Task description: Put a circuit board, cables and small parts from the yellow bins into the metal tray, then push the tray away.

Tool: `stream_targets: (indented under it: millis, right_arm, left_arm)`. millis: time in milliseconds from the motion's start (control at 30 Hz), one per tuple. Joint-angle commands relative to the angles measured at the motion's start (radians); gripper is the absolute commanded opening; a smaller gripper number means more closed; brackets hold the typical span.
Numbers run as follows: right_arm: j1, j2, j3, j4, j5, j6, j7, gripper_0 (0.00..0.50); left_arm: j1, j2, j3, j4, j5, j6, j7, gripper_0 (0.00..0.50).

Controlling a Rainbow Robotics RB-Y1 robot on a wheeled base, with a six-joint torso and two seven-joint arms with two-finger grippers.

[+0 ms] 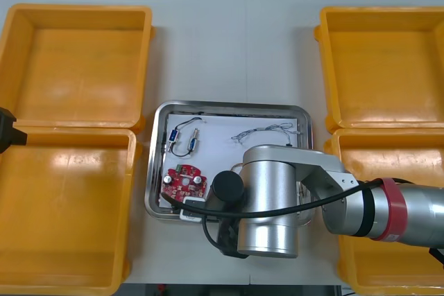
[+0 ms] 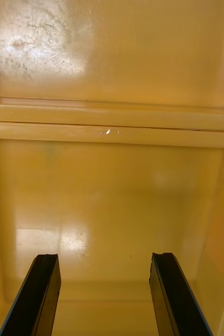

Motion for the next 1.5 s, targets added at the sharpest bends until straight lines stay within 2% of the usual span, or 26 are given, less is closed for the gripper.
stream_targets:
  millis: [33, 633, 700, 833, 900, 933, 1000, 1067, 1167, 1267, 1500]
  right_arm:
    - [-0.032, 0.044, 0.014, 0.014, -0.002, -0.010, 0.025, 0.500]
    - [-0.044, 0.040, 0.015, 0.002, 0.004, 0.002, 0.026, 0.500]
    - [-0.045, 0.037, 0.015, -0.005, 0.004, 0.004, 0.026, 0.451]
    - [-0.047, 0.030, 0.015, -0.015, 0.006, 0.007, 0.028, 0.415]
    - [-0.047, 0.029, 0.015, -0.020, 0.006, 0.008, 0.030, 0.377]
    - [-0.047, 0.029, 0.015, -0.020, 0.006, 0.010, 0.030, 0.333]
    - [-0.047, 0.029, 0.017, -0.020, 0.006, 0.010, 0.031, 0.293]
    - [-0.047, 0.027, 0.015, -0.020, 0.009, 0.010, 0.033, 0.196]
    - [-0.049, 0.027, 0.015, -0.021, 0.013, 0.010, 0.036, 0.133]
    - [-0.050, 0.027, 0.015, -0.021, 0.018, 0.011, 0.037, 0.099]
    - [-0.062, 0.020, 0.017, -0.021, 0.010, 0.011, 0.042, 0.086]
  left_arm:
    - [0.021, -0.009, 0.029, -0.031, -0.009, 0.006, -0.104, 0.500]
    - [0.021, -0.009, 0.029, -0.031, -0.009, 0.006, -0.104, 0.500]
    - [0.021, -0.009, 0.029, -0.031, -0.009, 0.006, -0.104, 0.500]
    - [0.021, -0.009, 0.029, -0.031, -0.009, 0.006, -0.104, 0.500]
    - [0.021, -0.009, 0.029, -0.031, -0.009, 0.006, -0.104, 0.500]
    - [0.021, -0.009, 0.029, -0.031, -0.009, 0.006, -0.104, 0.500]
    - [0.021, -0.009, 0.029, -0.031, -0.009, 0.006, -0.104, 0.500]
    - [0.021, -0.009, 0.029, -0.031, -0.009, 0.006, -0.104, 0.500]
    - [0.021, -0.009, 0.029, -0.031, -0.009, 0.006, -0.104, 0.500]
    - [0.021, -0.009, 0.029, -0.031, -0.009, 0.006, -0.104, 0.500]
    - [0.021, -0.009, 0.029, -0.031, -0.009, 0.006, -0.104, 0.500]
